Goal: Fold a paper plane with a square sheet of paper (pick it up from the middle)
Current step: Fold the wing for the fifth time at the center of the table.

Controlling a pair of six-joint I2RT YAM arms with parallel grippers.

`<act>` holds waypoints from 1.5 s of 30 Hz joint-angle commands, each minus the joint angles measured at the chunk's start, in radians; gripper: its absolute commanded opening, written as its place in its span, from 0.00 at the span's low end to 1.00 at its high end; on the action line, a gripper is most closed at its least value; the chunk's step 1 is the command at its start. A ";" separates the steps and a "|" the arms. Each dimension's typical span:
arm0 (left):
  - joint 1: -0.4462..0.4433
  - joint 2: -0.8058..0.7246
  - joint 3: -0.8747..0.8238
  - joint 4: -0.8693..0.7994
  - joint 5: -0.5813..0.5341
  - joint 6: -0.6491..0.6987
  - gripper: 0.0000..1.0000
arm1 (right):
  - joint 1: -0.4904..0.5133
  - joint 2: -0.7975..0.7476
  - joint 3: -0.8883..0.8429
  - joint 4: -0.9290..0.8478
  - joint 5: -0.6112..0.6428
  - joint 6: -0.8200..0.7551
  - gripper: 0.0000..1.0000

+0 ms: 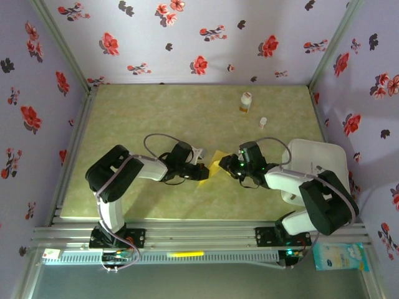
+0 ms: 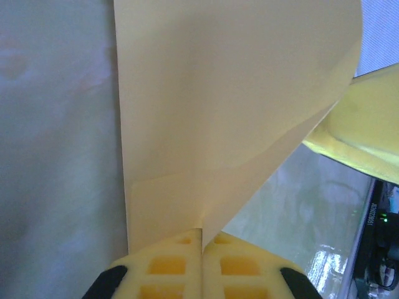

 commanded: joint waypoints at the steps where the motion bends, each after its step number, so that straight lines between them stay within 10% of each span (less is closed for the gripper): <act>1: 0.000 -0.057 -0.035 -0.056 -0.107 0.043 0.00 | 0.006 -0.055 0.050 -0.072 0.058 0.016 0.37; 23: -0.132 -0.140 0.043 -0.311 -0.444 0.239 0.00 | 0.036 0.130 0.226 -0.215 0.044 0.139 0.42; 45: -0.161 -0.113 0.127 -0.450 -0.465 0.434 0.23 | 0.025 0.126 0.213 -0.222 0.051 0.119 0.12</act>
